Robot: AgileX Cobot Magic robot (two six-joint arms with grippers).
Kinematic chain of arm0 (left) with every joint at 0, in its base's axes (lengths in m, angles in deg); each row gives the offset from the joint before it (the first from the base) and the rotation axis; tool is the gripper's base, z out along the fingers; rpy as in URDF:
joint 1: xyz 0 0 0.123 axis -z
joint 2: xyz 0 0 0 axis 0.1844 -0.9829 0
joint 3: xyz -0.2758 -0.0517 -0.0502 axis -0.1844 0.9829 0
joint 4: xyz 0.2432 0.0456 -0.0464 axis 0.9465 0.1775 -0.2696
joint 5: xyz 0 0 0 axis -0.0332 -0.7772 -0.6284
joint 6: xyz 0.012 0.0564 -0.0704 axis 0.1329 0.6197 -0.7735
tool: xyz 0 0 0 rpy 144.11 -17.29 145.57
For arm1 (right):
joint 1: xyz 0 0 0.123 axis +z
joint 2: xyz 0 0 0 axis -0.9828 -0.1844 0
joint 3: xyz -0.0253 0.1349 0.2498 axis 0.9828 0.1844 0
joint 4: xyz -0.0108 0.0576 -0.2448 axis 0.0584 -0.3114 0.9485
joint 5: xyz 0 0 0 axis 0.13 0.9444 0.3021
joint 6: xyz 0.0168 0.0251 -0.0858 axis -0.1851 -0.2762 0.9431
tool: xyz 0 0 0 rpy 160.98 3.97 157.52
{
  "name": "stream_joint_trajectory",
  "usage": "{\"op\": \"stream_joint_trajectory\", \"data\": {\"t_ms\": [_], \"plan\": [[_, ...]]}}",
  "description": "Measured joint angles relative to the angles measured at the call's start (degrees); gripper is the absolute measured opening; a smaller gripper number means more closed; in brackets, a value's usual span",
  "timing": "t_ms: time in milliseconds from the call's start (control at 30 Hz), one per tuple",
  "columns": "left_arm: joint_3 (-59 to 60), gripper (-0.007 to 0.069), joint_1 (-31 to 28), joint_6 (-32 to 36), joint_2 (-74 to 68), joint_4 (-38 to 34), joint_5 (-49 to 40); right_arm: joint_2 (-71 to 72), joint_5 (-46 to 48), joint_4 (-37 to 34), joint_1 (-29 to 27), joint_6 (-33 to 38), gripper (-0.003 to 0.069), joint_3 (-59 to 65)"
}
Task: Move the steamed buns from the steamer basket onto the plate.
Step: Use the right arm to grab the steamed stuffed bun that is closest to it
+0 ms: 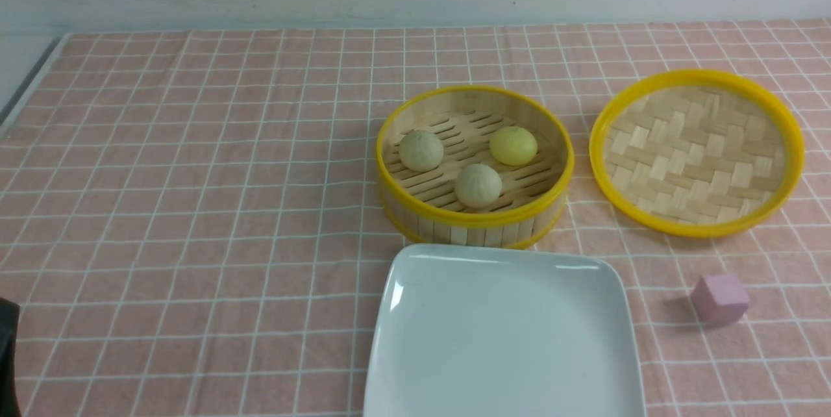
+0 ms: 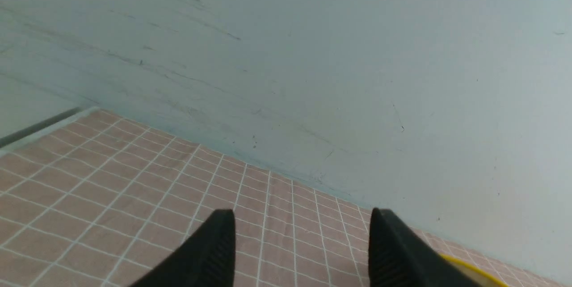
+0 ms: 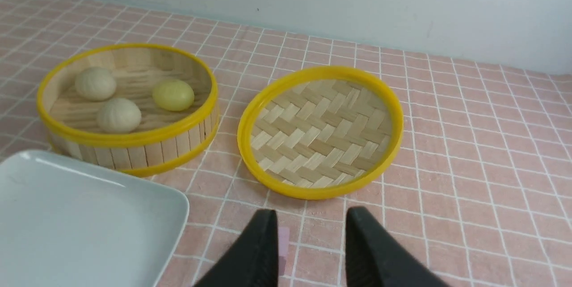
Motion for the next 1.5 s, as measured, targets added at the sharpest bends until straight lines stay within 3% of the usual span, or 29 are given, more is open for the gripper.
{"op": "stream_joint_trajectory", "data": {"t_ms": [200, 300, 433, 533, 800, 1033, 1167, 1500], "plan": [[0.0, 0.043, 0.0, -6.7, 0.0, 0.4, -3.6, -8.0, -2.0, -7.3, 0.0, 8.0, 0.0242, -1.9], [-1.6, 0.0459, 0.0, -8.7, 0.0, 3.5, -7.4, -16.3, -2.4, -13.0, 0.0, 19.3, 0.0264, -6.3], [-5.5, 0.0476, 0.0, -9.3, 0.0, 5.6, -7.4, -24.9, -2.6, -18.3, 0.0, 27.9, 0.0307, -11.6], [-10.0, 0.0482, 0.0, -11.5, -3.1, 6.3, -7.4, -36.6, -1.4, -24.5, 0.0, 33.9, 0.0351, -19.5], [-14.9, 0.0481, 0.0, -12.8, -17.0, 9.0, -2.9, -60.1, 6.9, -34.6, 0.1, 46.8, 0.0362, -38.5], [-15.0, 0.0461, 0.0, -13.3, -27.0, 14.0, 8.4, -78.6, 16.0, -32.9, 3.0, 46.9, 0.0362, -54.8], [-15.0, 0.0439, 0.0, -15.8, -33.5, 20.7, 14.9, -92.3, 17.9, -25.8, 8.2, 41.9, 0.0362, -66.4], [-15.0, 0.0397, 0.0, -19.0, -40.1, 29.9, 17.8, -112.8, 19.2, -12.9, 14.6, 32.2, 0.0363, -84.7]]}}
